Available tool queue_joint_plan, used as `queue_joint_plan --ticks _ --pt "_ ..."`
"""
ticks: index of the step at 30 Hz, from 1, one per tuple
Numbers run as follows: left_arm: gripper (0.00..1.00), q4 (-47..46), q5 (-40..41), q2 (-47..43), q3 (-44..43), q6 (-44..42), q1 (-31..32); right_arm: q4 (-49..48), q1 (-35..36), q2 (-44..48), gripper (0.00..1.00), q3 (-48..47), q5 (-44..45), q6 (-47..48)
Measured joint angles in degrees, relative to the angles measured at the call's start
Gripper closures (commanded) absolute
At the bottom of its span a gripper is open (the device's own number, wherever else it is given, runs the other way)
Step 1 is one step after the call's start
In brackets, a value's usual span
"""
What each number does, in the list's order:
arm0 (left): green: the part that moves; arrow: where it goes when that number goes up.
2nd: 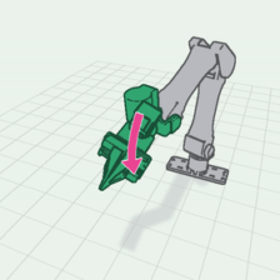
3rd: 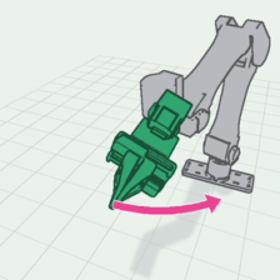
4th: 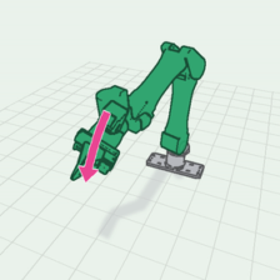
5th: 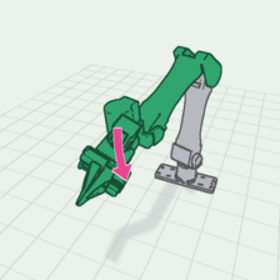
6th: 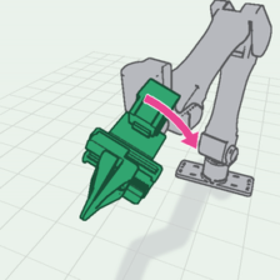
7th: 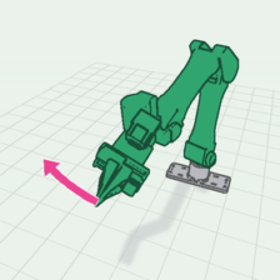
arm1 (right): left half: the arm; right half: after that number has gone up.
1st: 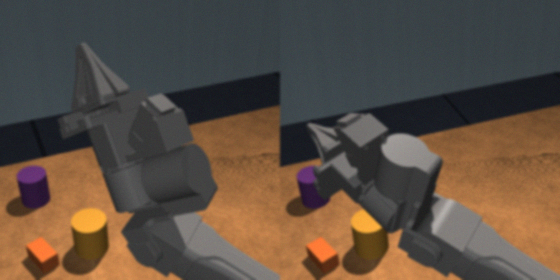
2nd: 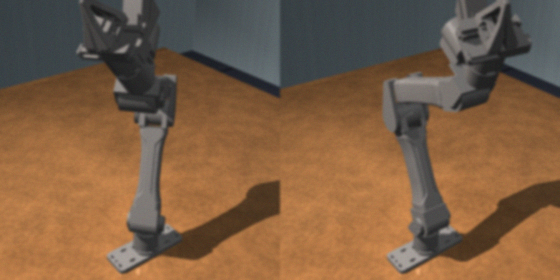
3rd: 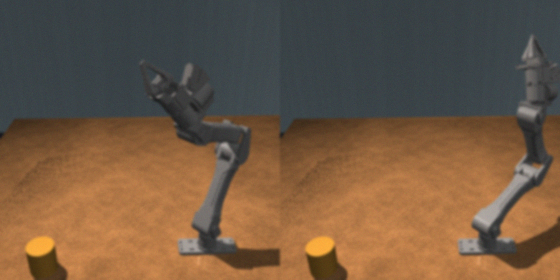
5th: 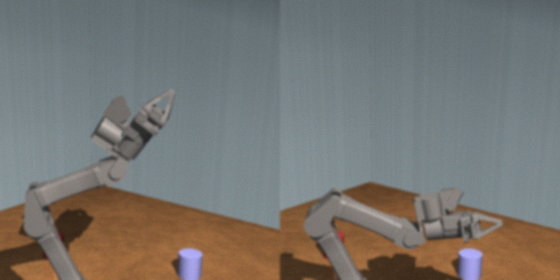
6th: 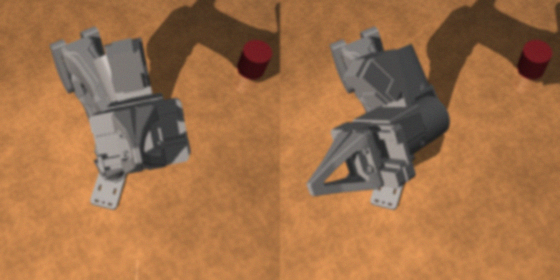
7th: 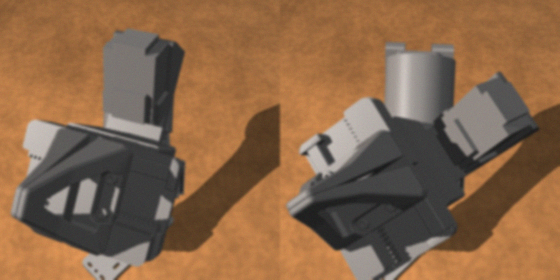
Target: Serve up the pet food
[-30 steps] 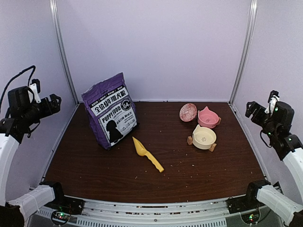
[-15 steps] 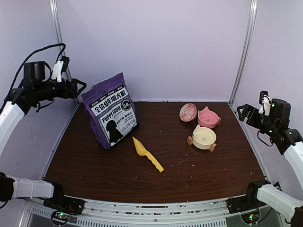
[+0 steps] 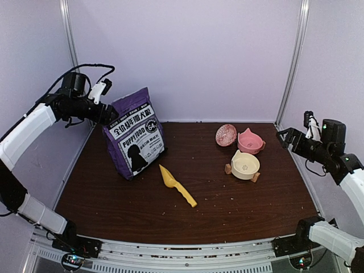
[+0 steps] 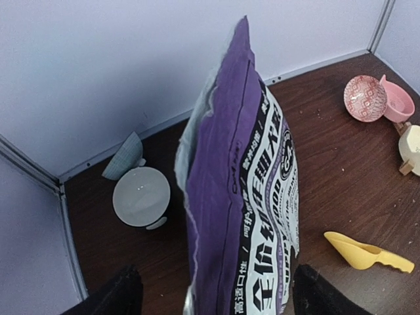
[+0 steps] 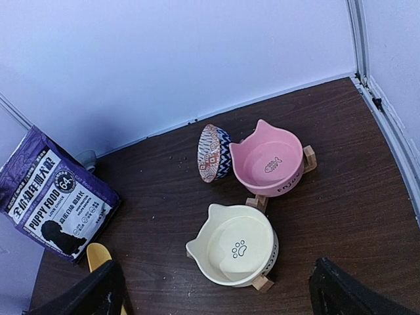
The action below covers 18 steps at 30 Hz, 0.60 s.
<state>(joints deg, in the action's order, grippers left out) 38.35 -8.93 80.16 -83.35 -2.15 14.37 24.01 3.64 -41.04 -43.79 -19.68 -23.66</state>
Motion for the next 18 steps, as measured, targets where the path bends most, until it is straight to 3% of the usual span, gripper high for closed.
queue_joint_plan --ticks 4,5,13,18 --pt "0.91 1.25 1.07 1.2 -0.79 -0.92 0.0 0.48 0.81 -0.09 0.0 0.0 0.0 -0.15" --pt "1.0 1.62 1.22 1.27 -0.79 -1.22 0.0 0.57 1.05 -0.11 0.0 0.0 0.0 -0.15" --pt "1.0 3.82 5.88 -0.63 -0.15 0.68 0.48 2.12 3.21 -2.25 0.0 -1.84 0.15 -0.35" --pt "1.0 11.37 12.22 -9.4 2.34 3.78 0.83 3.34 6.38 -5.7 0.0 -5.7 2.16 -0.2"
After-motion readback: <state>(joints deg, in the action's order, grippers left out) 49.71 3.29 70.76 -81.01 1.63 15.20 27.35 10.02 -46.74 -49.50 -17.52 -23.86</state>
